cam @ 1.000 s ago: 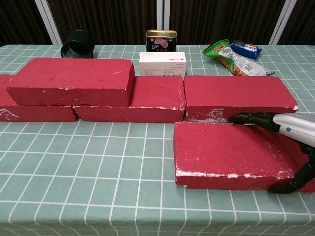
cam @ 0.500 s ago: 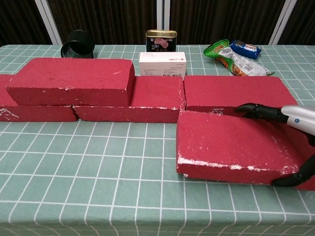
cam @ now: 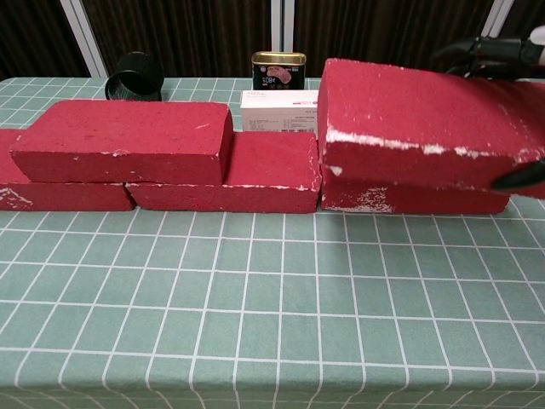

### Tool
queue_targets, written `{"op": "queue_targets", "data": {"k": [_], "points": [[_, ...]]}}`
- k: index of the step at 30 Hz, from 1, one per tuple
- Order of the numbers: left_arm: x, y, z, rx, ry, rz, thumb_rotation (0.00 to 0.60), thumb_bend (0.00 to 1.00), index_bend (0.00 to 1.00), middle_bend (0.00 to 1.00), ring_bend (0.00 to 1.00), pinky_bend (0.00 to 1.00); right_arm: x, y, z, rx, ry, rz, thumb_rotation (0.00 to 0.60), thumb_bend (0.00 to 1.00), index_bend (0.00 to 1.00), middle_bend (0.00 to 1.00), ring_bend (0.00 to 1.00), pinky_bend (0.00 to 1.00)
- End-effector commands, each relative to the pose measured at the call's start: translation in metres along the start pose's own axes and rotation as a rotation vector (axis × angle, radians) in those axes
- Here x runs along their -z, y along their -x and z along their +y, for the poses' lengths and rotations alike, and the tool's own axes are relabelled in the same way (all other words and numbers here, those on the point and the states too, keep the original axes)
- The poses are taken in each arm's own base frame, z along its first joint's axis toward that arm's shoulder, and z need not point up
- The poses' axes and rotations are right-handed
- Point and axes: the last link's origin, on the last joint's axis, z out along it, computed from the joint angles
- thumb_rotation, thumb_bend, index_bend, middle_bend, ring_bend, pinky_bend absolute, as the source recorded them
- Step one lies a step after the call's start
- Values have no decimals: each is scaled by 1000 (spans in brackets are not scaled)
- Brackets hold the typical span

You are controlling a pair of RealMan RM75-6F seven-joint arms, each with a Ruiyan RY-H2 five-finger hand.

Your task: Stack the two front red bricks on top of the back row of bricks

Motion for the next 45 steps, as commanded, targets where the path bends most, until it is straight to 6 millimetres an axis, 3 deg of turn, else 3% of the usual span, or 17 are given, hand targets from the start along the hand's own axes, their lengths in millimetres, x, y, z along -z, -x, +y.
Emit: {"op": "queue_targets", "data": {"k": [1,11,20,45], "points": [[-2,1,1,3,2,-8,600,9,55,0,0,0,-21,-14,10,19,6,-23,600,0,51,257,206,296],[-6,0,5,11,4,-21,600,10,54,0,0,0,-65,-18,8,104,-31,-117,600,0,51,252,206,297],[-7,-1,6,12,18,-15,600,10,54,0,0,0,-90,-12,-2,80,-54,-149,600,0,51,251,206,291],[-10,1,6,-28,40,39,600,9,54,0,0,0,-122,19,-19,45,-67,-159,600,0,51,265,202,259]]}}
